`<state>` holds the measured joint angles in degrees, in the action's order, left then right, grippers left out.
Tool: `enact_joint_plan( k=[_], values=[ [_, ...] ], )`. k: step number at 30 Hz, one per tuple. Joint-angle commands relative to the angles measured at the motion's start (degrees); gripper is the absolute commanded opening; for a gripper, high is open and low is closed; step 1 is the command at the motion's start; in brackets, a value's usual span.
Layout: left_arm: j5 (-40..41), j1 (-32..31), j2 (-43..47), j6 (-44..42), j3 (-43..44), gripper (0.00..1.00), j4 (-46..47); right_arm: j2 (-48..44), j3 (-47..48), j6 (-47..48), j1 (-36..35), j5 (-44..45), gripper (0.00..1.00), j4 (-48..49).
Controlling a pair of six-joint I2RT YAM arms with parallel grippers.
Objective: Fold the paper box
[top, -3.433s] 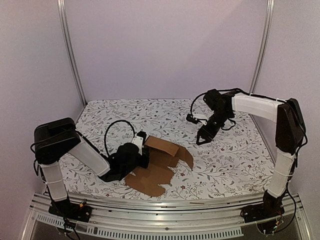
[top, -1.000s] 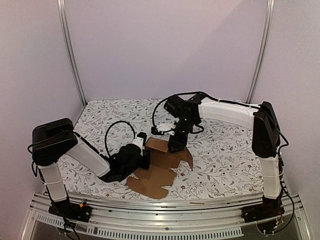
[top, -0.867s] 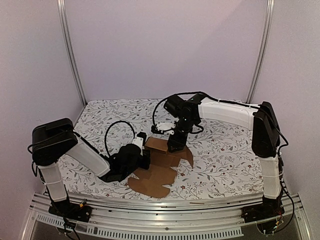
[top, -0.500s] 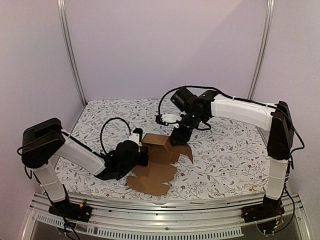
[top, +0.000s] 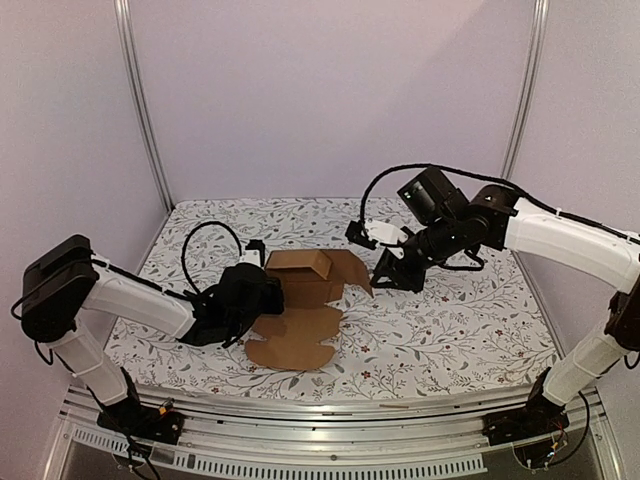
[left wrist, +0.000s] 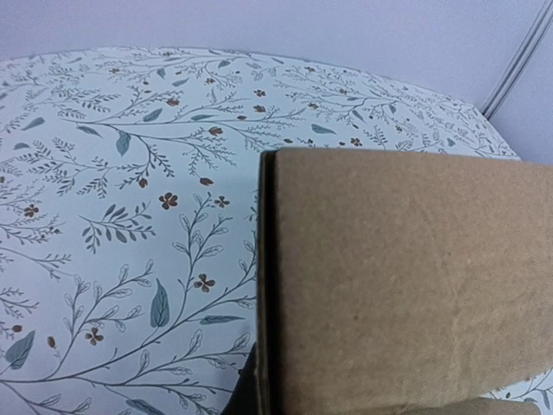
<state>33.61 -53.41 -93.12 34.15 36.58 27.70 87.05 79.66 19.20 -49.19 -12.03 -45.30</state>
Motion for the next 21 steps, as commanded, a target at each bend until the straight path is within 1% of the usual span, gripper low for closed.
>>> enact_joint_plan(
  k=[1, 3, 6, 9, 12, 17, 21],
  values=[
    [-2.9, 1.7, -0.7, 2.6, 2.0, 0.00, -2.1, 0.7, -1.1, 1.3, -3.9, 5.5, 0.17, 3.4],
    [-4.0, 1.7, -0.6, 2.8, 2.6, 0.00, -2.0, 2.4, -1.2, 3.5, -5.6, 9.3, 0.13, 4.7],
    [-5.7, 1.8, -0.2, 2.7, 3.2, 0.00, -2.2, 6.6, 0.2, 4.1, -5.9, 15.8, 0.08, 5.7],
    [-8.7, 1.9, 0.5, 2.4, 4.3, 0.00, -4.3, 10.4, 1.2, 5.0, -6.0, 22.4, 0.06, 7.3],
    [-10.2, 2.0, 1.0, 2.0, 5.3, 0.00, -6.6, 12.8, 2.3, 6.1, -6.0, 27.2, 0.03, 7.7],
    [-11.1, 2.4, 1.0, 1.2, 6.2, 0.00, -8.8, 13.4, 2.0, 7.2, -6.0, 28.8, 0.02, 7.9],
    [-12.5, 2.8, 0.5, 1.9, 6.3, 0.00, -8.1, 13.7, 1.2, 8.6, -6.4, 26.6, 0.02, 6.7]
  ],
)
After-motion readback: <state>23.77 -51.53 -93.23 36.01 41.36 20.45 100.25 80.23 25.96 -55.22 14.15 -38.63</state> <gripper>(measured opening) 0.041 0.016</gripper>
